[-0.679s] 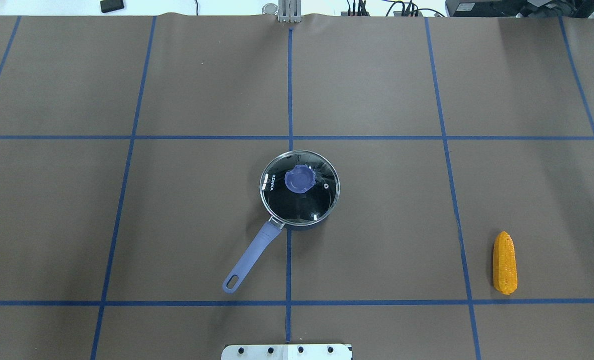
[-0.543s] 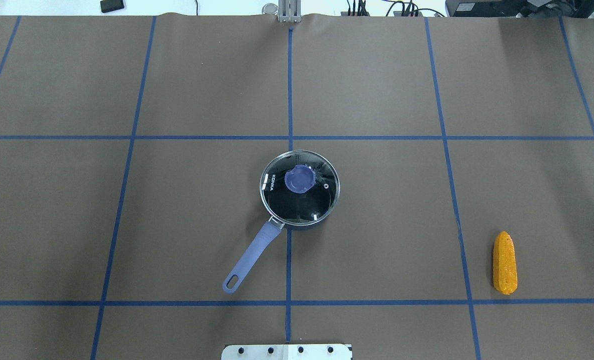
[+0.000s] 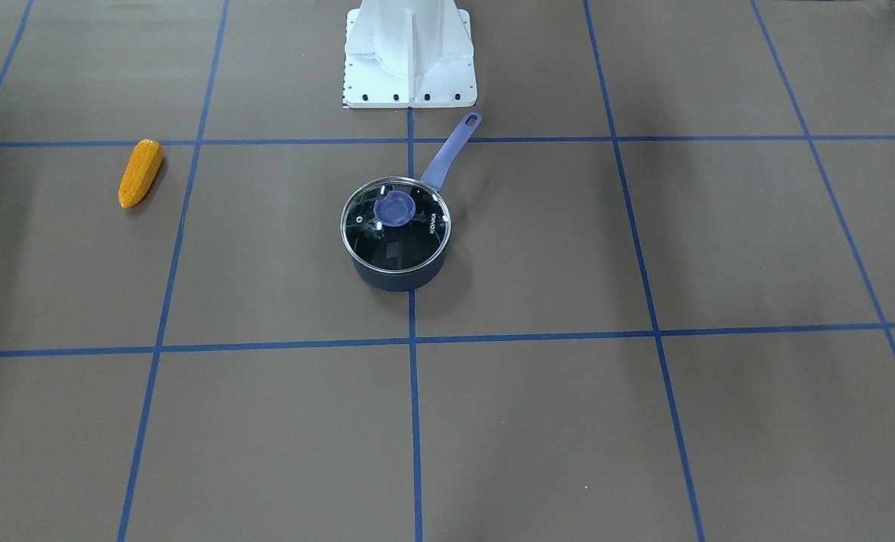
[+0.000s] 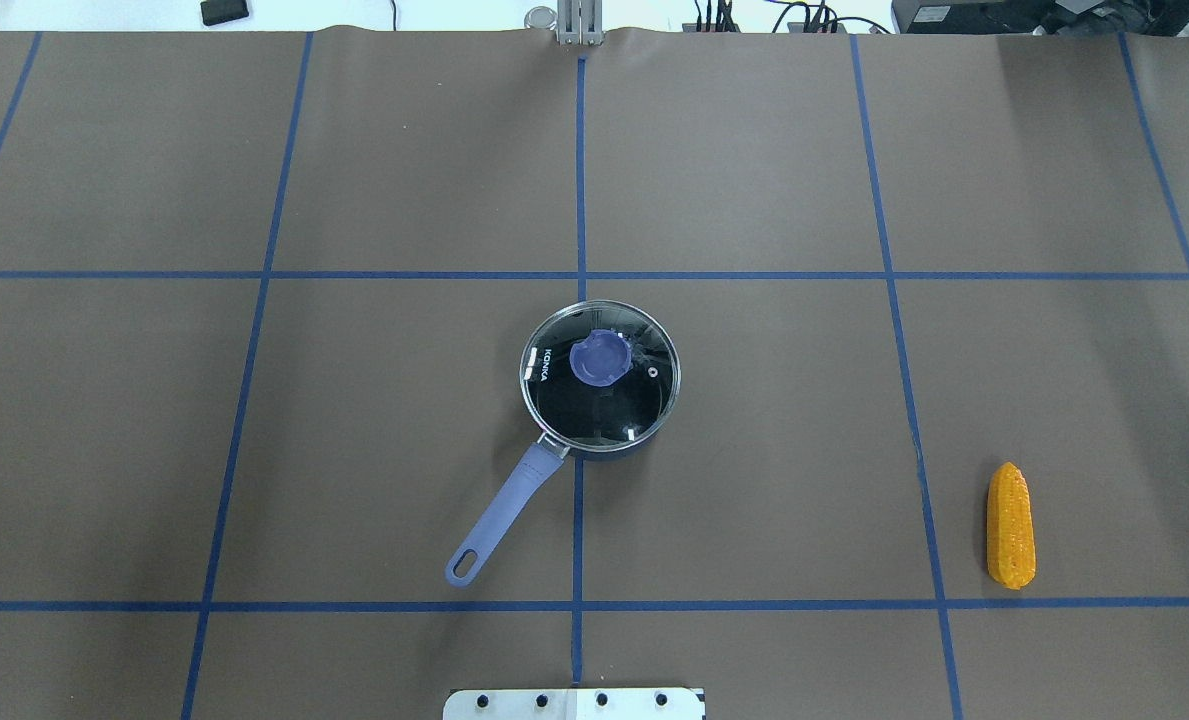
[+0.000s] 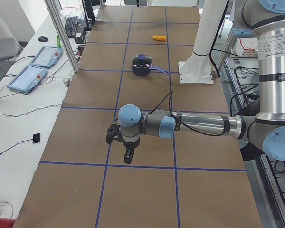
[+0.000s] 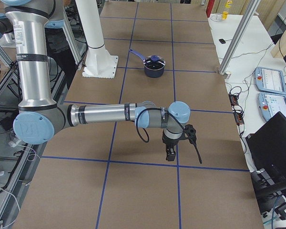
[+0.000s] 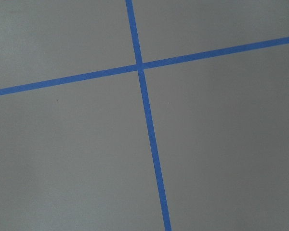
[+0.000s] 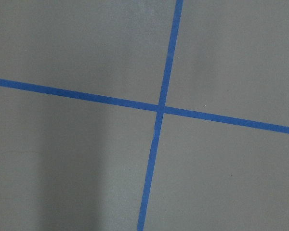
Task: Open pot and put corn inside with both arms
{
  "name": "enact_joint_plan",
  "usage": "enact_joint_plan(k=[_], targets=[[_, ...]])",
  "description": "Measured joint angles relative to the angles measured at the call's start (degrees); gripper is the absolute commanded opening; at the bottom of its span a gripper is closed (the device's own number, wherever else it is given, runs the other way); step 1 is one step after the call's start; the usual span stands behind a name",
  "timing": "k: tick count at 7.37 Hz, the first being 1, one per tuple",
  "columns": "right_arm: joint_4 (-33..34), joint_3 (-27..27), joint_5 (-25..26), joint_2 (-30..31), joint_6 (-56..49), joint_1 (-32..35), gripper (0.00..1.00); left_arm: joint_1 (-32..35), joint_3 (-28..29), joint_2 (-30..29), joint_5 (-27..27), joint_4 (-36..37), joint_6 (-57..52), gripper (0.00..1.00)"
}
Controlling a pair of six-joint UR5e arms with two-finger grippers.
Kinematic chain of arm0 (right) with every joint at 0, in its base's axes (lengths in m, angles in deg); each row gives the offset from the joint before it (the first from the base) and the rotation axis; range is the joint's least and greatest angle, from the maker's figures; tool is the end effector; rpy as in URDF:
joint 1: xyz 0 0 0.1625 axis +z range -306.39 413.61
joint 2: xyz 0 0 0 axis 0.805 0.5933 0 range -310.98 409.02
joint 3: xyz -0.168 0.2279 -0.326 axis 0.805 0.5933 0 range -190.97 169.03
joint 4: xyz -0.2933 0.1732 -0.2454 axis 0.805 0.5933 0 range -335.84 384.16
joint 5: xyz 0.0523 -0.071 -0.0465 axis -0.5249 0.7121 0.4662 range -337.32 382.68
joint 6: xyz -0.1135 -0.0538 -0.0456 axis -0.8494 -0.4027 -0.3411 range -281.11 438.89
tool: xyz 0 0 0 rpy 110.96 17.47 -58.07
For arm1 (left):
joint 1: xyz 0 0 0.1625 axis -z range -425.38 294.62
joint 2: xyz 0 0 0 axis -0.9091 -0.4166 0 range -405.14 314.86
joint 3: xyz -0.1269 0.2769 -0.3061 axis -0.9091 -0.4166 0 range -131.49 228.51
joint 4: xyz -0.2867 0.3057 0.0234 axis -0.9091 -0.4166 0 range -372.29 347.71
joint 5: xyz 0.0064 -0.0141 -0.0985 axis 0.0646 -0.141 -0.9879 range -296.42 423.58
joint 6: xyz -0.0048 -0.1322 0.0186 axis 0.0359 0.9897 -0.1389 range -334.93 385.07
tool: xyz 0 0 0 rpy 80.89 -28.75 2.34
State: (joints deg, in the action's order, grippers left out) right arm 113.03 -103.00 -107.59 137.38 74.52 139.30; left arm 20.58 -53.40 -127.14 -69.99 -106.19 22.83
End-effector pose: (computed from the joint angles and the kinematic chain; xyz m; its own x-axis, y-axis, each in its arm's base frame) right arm 0.0080 -0.5196 0.6618 0.7489 -0.1867 0.6358 0.1324 0.9823 0.1326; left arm -0.0095 -0.4507 0.6453 0.7128 0.1828 -0.6771 -0.0975 0.9819 0.1625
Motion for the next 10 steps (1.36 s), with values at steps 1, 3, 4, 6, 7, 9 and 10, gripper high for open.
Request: enact_joint_plan(k=[1, 3, 4, 6, 7, 9, 10], targets=[[-6.0, 0.2, 0.1, 0.9, 0.2, 0.0, 1.00, 0.0, 0.0, -0.2, 0.0, -2.1, 0.0, 0.98], [-16.1, 0.0, 1.4, 0.7, 1.5, -0.2, 1.00, 0.1, 1.2, -0.7, 0.3, -14.4, 0.4, 0.98], [-17.9, -0.3, 1.7, -0.1, 3.0, -0.5, 1.00, 0.1, 2.3, -1.3, 0.3, -20.1, 1.5, 0.98], [-18.8, -0.4, 1.7, -1.4, 5.4, -0.9, 1.00, 0.1, 3.6, -1.7, -0.4, -25.7, 3.9, 0.98], [-18.9, -0.8, 1.6, -1.9, 8.5, -1.6, 1.00, -0.7, 3.5, -2.7, -0.9, -28.3, 6.2, 0.98], [-19.0, -3.0, 1.6, -2.3, 17.1, -5.4, 1.00, -7.1, 3.0, -9.1, -1.4, -30.9, 19.9, 0.99], [-19.0, -4.5, 1.8, -2.3, 21.4, -7.7, 1.00, -12.1, 2.6, -13.1, 0.7, -31.2, 29.6, 0.99]])
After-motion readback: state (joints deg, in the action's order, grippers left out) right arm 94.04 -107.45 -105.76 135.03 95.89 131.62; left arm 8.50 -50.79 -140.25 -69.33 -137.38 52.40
